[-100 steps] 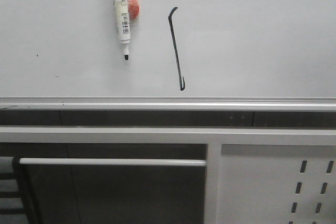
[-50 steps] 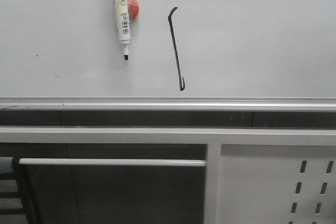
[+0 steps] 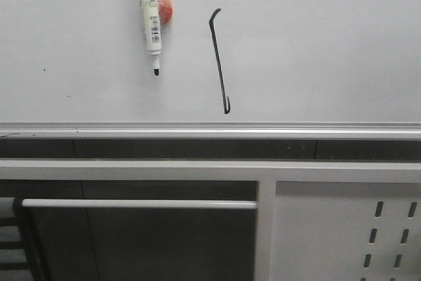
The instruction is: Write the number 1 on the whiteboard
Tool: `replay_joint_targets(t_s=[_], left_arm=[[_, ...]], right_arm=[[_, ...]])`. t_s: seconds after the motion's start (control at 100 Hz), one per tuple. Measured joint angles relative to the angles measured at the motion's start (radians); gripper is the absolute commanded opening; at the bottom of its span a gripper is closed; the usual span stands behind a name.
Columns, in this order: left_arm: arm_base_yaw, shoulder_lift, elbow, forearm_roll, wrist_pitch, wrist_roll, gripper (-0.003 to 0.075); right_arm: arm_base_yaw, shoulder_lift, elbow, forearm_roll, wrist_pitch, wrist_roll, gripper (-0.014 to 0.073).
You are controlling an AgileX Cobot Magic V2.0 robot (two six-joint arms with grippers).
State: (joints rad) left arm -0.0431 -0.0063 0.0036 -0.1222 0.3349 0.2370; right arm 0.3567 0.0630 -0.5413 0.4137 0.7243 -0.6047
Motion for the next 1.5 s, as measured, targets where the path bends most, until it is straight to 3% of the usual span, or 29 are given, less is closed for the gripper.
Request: replay_joint_targets(t_s=[0.23,0.3,0.37,0.49,0.63,0.86,1.501], left_arm=[[0.000,0.000,0.000,0.000,0.000,0.000,-0.0018],[0.000,0.000,0.000,0.000,-0.002,0.000,-0.0018],[0.000,0.000,0.000,0.000,-0.002,0.000,-0.0018],[0.000,0.000,0.000,0.001,-0.002,0.000,-0.0018],[0.000,0.000,0.000,0.001,-0.002,0.000,-0.0018],[0.000,0.000,0.000,0.002,-0.002,0.000,-0.0018],[0.000,0.000,0.000,0.002,-0.002,0.000,-0.0018]], right_arm=[[0.000,0.000,0.000,-0.002,0.000,0.000,-0.0071],[-0.002,0.000,0.015,-0.065,-0.011,0.027,-0.0071],[-0.014,0.000,0.052,-0.181,-0.049,0.180,-0.0071],[-0.071,0.000,0.184,-0.480,-0.176,0.578,-0.0071],[-0.184,0.000,0.357,-0.600,-0.306,0.775,-0.0071],[-0.312,-0.048,0.552,-0.591,-0.388,0.814,-0.0071],[-0.335,-0.071,0.552,-0.554,-0.392,0.812,-0.0071]])
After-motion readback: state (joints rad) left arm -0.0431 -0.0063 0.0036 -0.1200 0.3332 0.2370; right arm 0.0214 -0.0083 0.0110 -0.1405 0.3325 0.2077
